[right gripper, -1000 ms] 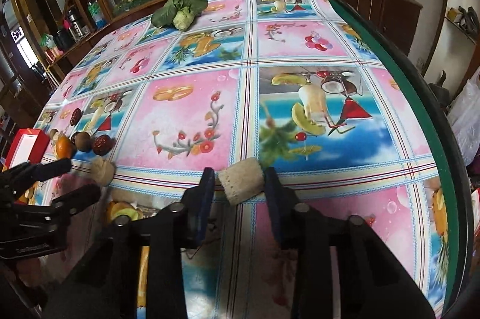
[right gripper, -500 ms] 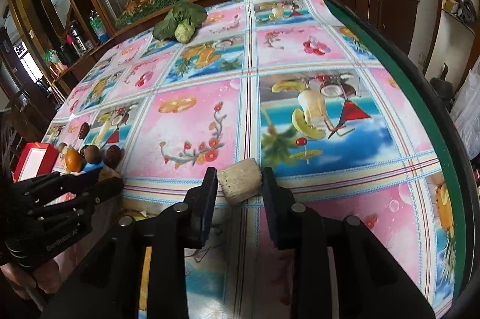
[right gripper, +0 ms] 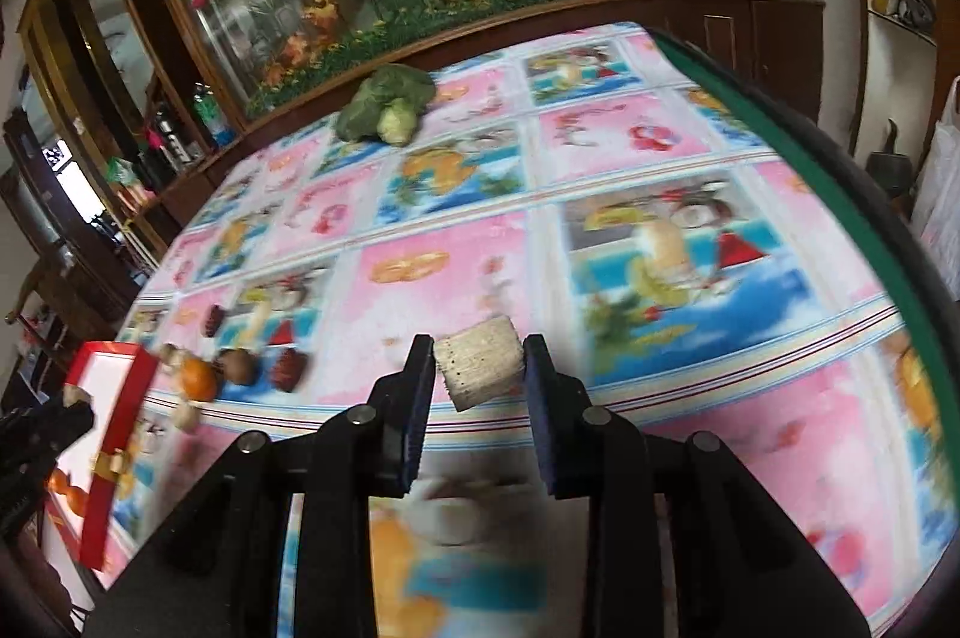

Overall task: Organize fruits
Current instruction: 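Carry the beige cube into the tray with the right tool while the left tool releases its cake there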

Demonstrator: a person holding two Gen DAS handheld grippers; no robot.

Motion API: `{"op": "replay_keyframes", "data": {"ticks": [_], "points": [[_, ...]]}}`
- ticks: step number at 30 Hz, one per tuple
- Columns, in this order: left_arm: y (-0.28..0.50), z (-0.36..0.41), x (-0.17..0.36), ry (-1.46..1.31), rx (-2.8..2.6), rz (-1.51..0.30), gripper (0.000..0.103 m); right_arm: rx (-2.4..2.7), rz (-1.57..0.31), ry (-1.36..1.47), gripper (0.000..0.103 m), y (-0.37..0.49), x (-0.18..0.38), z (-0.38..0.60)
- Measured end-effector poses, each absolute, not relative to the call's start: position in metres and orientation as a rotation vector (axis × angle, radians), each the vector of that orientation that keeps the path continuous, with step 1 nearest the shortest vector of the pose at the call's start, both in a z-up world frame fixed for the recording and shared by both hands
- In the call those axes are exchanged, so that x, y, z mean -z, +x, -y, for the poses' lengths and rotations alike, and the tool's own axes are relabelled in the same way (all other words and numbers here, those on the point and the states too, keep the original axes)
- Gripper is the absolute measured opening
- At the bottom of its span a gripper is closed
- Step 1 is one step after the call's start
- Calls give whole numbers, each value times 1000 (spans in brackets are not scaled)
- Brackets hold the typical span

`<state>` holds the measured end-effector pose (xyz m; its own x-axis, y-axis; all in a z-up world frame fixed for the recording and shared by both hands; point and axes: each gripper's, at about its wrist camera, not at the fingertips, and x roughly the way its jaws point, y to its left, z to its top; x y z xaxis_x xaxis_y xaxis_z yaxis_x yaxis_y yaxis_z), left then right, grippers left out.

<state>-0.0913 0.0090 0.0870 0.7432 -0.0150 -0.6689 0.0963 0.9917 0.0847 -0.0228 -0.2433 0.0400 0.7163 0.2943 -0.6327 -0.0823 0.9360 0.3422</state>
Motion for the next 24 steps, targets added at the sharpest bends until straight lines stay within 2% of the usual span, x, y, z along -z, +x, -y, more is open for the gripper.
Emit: {"op": "replay_keyframes", "data": {"ticks": [6,12,17,24], "points": [[-119,-108,-105,24,-159,-685,27,-442,-757,279,32,-30,-49,137],[-134,-184,-98,-34,-342,-683,27,-674,-769,201,32,-40,-71,18],[-145,-225,-81,-90,-409,-711,27,-805,-778,107,32,-54,-82,-64],[-139,-250,-64,-96,-442,-754,27,-840,-853,7,32,-64,-62,-133]]}}
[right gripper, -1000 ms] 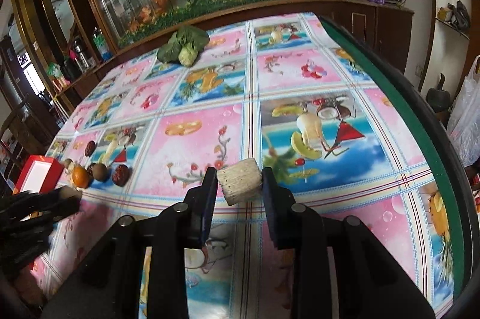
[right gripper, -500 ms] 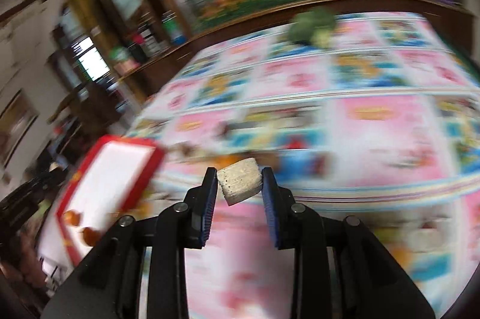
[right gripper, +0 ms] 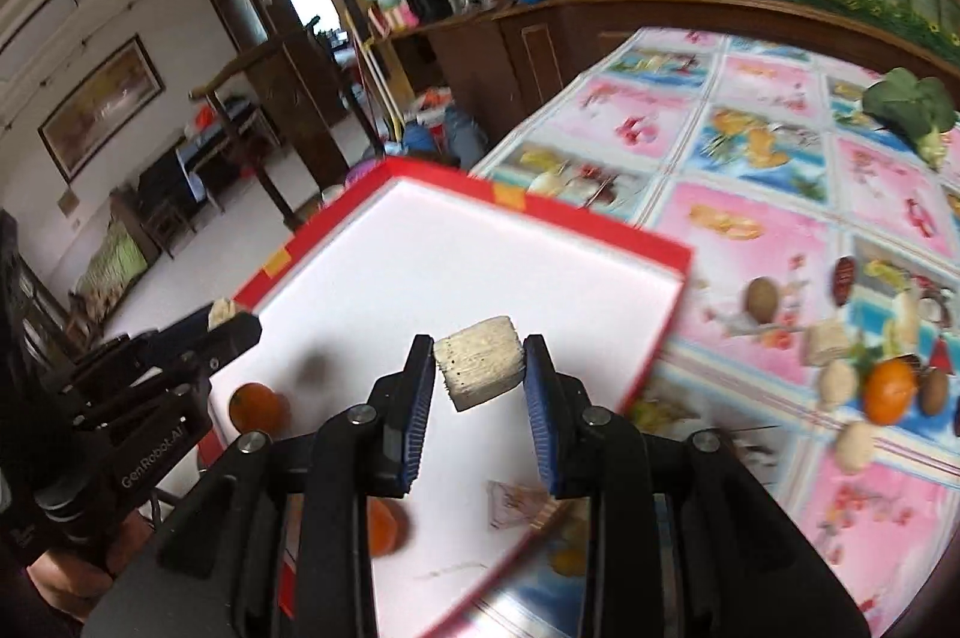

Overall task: Organize fruits
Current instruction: 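Carry the beige cube into the tray with the right tool while the left tool releases its cake there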

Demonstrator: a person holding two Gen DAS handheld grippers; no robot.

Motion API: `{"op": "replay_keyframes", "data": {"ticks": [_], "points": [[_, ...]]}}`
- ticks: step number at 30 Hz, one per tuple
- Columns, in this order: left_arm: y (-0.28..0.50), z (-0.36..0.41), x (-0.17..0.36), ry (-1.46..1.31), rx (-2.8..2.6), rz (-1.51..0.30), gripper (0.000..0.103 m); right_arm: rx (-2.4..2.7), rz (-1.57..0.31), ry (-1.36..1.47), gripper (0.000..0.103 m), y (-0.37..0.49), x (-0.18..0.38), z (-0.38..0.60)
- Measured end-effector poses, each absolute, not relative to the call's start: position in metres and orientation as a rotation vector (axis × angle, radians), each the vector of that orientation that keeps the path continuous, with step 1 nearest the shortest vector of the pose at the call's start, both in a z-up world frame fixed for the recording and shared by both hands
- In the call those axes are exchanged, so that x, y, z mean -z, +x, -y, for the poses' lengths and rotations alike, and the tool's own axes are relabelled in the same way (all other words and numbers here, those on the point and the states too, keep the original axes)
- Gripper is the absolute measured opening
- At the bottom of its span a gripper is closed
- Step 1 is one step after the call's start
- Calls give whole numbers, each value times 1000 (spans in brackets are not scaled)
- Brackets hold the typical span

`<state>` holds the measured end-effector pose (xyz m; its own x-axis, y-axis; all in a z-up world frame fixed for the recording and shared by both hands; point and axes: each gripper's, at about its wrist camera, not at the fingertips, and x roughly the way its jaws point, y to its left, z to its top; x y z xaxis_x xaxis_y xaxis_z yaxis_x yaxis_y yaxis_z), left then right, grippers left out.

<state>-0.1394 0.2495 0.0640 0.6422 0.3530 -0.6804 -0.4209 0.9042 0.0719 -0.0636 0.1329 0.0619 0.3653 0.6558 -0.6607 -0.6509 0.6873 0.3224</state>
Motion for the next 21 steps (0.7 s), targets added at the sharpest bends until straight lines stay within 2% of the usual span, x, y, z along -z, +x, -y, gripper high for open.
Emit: {"op": "replay_keyframes", "data": {"ticks": [13,15,16,17,21], "points": [[-128,-269,-36,-121,-457,-887,28,-862,-991,-121,33,-65,-33,-180],[-127,-268,-35,-123,-459,-896,43,-865,-988,-139,33,-66,-35,-179],[-129,-268,-36,-125,-467,-895,57,-875,-989,-145,34,-66,-38,-177],[-132,-267,-39,-127,-471,-880,62,-883,-978,-138,35,-65,-41,-172],[-141,-256,-53,-105,-445,-835,65,-890,-904,-49,45,-59,-58,-132]]}}
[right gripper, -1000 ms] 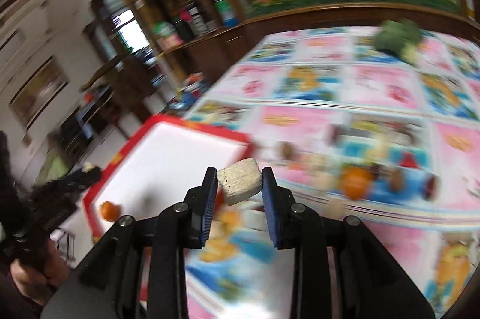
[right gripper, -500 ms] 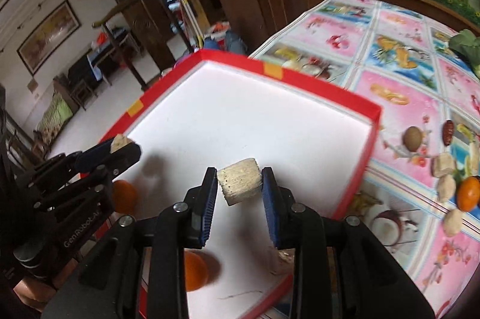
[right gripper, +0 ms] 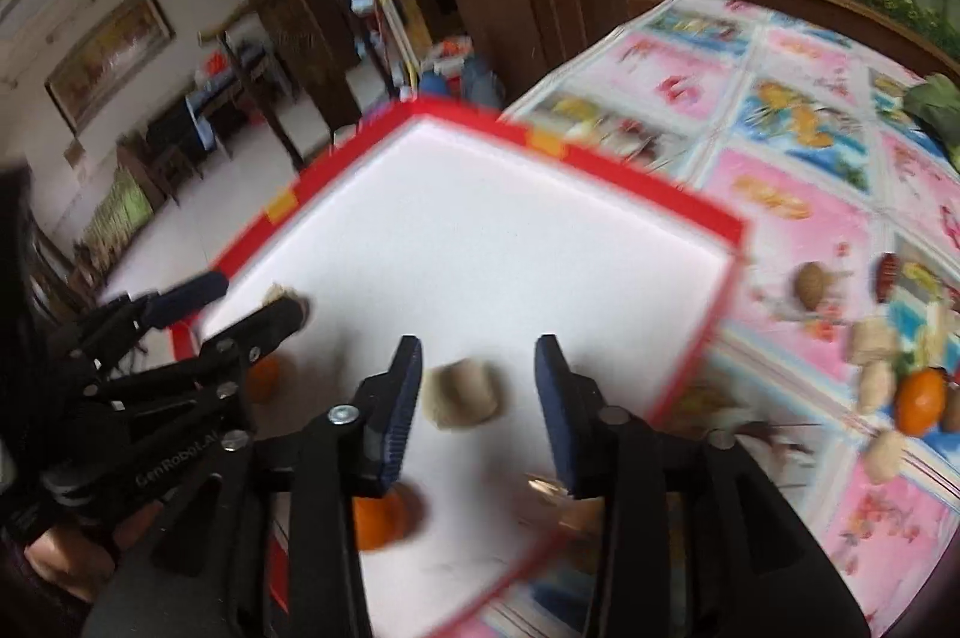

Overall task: Organize fruits
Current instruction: 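Carry the beige cube into the tray with the right tool while the left tool releases its cake there, then grasp another beige cube with the right tool while the left tool grasps a beige chunk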

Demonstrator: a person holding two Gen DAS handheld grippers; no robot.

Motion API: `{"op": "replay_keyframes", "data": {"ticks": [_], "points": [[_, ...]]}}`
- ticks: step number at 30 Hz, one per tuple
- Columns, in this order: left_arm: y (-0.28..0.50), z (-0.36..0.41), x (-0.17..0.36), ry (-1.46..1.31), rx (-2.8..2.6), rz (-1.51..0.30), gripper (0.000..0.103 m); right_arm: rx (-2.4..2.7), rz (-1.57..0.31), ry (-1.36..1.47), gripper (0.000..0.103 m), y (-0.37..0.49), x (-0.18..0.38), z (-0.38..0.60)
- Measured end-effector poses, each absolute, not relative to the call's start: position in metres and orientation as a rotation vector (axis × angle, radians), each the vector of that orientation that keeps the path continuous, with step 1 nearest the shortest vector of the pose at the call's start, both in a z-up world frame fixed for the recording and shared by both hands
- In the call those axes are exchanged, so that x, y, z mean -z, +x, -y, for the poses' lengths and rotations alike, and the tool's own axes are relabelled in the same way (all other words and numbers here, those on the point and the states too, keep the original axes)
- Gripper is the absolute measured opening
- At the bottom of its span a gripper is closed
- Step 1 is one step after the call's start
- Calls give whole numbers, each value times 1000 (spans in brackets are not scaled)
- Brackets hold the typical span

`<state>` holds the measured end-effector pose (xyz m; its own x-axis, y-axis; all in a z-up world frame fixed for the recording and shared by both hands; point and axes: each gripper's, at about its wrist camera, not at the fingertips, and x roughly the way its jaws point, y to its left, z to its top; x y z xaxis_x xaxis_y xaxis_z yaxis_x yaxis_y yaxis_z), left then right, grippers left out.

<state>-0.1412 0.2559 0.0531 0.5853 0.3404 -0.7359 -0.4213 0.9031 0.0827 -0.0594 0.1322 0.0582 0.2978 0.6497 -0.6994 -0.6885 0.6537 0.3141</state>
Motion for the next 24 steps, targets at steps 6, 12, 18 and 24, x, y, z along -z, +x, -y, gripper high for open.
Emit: {"op": "replay_keyframes", "data": {"ticks": [6,12,18,24], "points": [[-150,-214,-69,-82,-292,-795,66,-760,-831,63,49,-45,-69,-43],[-157,-156,-71,-69,-70,-816,67,-646,-829,130,50,-40,-57,19],[-151,-114,-49,-61,79,-914,67,-588,-833,157,50,-34,-45,51],[-146,-101,-40,-47,79,-930,71,-553,-857,114,50,-27,-35,60]]}}
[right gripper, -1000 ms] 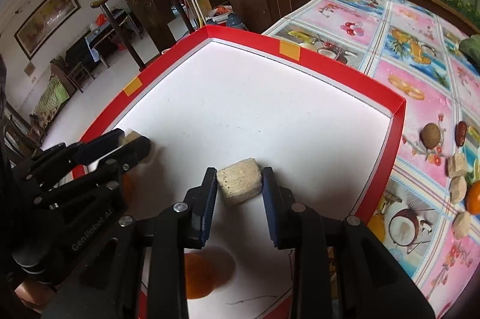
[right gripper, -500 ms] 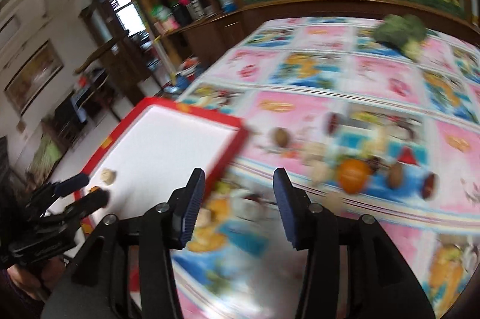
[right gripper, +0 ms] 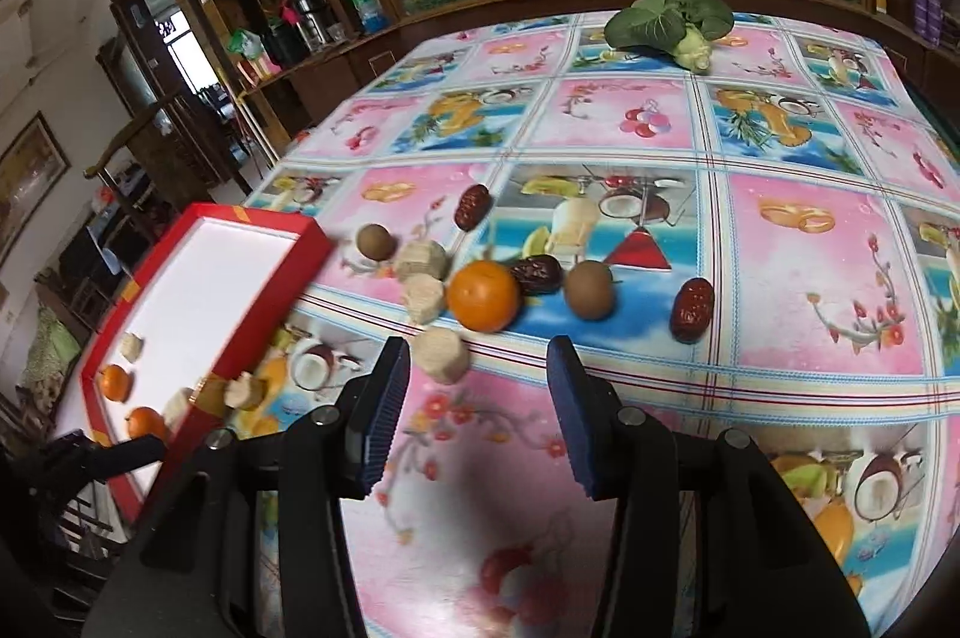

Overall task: Organize fruits
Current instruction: 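Grasp another beige cube with the right tool while the left tool grasps a beige chunk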

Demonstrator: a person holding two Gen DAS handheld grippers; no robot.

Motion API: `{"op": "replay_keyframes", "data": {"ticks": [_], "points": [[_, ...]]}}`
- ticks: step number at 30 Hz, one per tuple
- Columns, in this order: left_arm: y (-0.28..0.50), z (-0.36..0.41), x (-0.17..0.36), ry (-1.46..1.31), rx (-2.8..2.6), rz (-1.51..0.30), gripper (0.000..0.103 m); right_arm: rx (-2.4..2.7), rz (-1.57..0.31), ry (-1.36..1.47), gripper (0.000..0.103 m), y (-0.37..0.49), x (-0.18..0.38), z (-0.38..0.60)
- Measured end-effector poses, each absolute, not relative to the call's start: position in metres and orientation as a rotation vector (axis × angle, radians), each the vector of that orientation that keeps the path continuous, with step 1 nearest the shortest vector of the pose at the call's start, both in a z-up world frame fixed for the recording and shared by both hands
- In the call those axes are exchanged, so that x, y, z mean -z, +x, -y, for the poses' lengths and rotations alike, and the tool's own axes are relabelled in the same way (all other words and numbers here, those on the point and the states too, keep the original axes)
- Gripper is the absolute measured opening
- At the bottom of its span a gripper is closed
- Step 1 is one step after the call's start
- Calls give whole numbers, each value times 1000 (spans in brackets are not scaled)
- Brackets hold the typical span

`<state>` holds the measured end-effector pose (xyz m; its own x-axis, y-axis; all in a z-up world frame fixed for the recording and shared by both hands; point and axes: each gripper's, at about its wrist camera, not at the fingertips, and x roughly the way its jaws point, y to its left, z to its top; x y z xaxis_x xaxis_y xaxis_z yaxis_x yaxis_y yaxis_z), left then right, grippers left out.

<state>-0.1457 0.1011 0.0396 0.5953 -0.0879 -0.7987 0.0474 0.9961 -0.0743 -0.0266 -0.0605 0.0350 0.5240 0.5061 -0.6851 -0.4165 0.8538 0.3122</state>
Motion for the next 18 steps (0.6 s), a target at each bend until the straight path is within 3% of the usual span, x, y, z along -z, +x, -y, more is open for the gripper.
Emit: {"op": "replay_keyframes", "data": {"ticks": [18], "points": [[-135,-100,-21,-118,175,-939,69,-609,-909,23,50,-22,-20,25]]}}
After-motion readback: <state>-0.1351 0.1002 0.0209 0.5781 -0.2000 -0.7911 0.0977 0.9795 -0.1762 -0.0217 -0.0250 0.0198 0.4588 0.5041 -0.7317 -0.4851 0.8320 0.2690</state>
